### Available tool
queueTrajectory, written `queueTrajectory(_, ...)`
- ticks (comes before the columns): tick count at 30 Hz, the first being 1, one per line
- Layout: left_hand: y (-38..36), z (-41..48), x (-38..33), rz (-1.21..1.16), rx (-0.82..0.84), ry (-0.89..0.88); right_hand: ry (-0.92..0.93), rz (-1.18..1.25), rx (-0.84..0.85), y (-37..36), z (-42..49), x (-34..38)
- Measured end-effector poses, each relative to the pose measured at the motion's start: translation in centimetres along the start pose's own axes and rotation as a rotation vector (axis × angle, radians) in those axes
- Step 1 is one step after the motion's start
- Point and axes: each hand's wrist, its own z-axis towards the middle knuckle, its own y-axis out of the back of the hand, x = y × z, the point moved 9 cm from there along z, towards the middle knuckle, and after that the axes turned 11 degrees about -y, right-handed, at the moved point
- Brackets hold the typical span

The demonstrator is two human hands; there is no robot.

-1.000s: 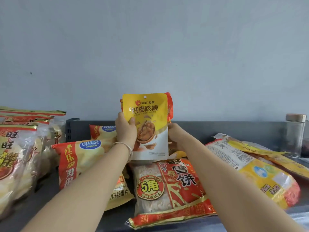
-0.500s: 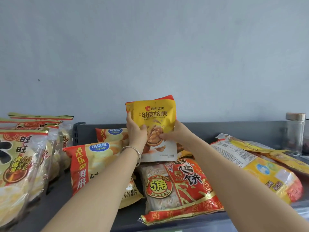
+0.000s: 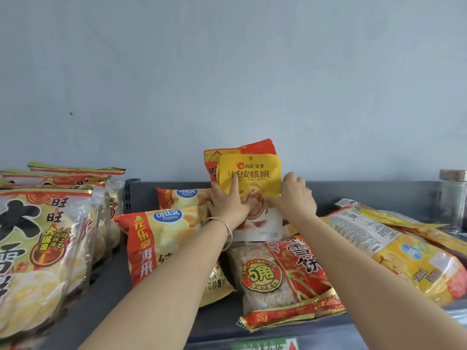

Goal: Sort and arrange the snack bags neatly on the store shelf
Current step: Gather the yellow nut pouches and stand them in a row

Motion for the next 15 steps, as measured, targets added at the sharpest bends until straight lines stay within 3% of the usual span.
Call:
queueTrajectory(2,1.4,0.3,0.3,-0.040,-0.053,0.017,0.146,0.014,-0.140,1.4,-1.4,2.6)
queueTrajectory(7,5.0,0.6,0.4,-0.130,-0.169,-0.095,0.632,-0.160,-0.039,-1.5,-5.8,9.2)
queueTrajectory(12,8.9,-0.2,1.7,-0.086,-0.175,-0.190,0.692,-0.256,-0.029,-3.1,-6.6,11.7)
queueTrajectory(15,10.0,-1.3,3.8,0.093,-0.007,-0.167,0.762,-0.257,0.014,-4.4,-7.4,14.1)
